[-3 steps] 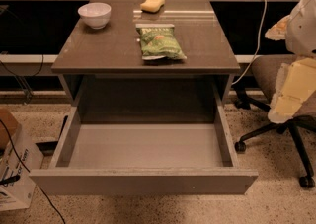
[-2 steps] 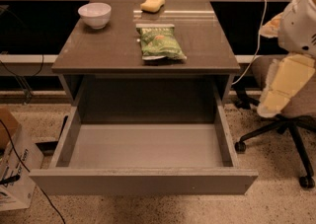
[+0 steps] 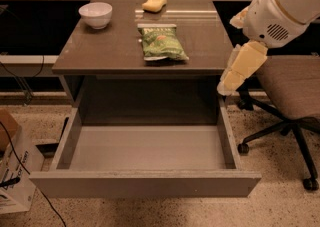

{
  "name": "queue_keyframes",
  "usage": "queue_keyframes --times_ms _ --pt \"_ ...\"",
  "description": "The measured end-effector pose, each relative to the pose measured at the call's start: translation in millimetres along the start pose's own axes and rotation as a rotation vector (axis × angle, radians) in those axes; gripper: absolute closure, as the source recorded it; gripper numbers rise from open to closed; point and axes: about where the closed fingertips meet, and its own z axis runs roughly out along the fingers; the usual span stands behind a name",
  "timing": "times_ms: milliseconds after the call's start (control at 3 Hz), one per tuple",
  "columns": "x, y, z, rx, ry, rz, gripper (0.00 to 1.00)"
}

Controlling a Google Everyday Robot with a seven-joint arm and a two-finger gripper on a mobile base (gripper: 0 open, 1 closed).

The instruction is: Place green jalapeno chip bag into top drawer

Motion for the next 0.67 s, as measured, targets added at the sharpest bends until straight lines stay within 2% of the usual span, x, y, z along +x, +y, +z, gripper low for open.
queue_keyframes --times_ms 667 --pt "-5.2 -3.0 7.9 0.02 -0.01 0.021 0.0"
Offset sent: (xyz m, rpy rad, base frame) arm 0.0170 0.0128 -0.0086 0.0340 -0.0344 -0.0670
